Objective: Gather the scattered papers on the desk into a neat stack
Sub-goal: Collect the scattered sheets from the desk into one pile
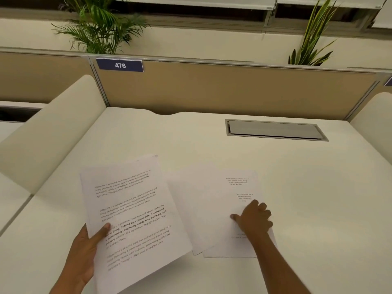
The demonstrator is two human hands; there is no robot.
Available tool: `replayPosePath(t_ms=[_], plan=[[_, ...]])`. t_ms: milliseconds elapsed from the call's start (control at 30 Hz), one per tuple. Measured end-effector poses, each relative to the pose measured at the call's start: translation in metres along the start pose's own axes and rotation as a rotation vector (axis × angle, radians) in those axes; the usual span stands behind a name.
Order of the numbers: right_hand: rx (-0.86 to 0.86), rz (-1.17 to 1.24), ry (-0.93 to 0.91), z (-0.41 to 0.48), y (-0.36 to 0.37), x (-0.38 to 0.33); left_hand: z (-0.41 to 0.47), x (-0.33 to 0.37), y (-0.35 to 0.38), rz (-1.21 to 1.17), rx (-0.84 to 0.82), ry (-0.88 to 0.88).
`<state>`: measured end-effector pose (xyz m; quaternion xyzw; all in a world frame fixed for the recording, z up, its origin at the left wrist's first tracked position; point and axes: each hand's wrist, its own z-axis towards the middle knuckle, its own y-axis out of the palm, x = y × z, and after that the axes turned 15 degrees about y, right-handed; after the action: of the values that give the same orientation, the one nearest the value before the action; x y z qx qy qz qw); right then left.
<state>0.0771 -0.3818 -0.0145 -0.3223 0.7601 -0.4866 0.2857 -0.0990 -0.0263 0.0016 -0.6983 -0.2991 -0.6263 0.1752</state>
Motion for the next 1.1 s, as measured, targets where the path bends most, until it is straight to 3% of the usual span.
replayPosePath(t_ms=[167,367,467,600,700,800,967,1100], plan=[[-0.128,0.154,0.032,0.006,-0.002,-0.005,0.005,-0.004,0.009,0.029,-0.017,0.012],[-0.155,0.302,-0.043,0.008,0.005,0.004,0.009,-0.006,0.015,0.019,-0.02,0.027],[-0.085,0.419,-0.12,0.002,0.005,0.006,0.01,-0.009,0.015,0.014,-0.032,0.024],[0.001,0.769,-0.268,-0.025,-0.021,0.0,0.011,-0.013,0.016,0.03,-0.045,0.025],[0.207,0.896,-0.544,-0.066,-0.045,-0.013,0.011,-0.015,0.021,0.04,-0.052,0.032],[0.352,0.766,-0.857,-0.12,-0.049,-0.025,0.013,-0.018,0.028,0.065,-0.05,0.047],[0.319,0.356,-1.297,-0.188,-0.007,-0.031,0.008,-0.013,0.045,0.064,-0.077,0.082],[0.22,0.008,-1.411,-0.201,0.017,-0.026,0.002,-0.009,0.056,0.089,-0.063,0.068]])
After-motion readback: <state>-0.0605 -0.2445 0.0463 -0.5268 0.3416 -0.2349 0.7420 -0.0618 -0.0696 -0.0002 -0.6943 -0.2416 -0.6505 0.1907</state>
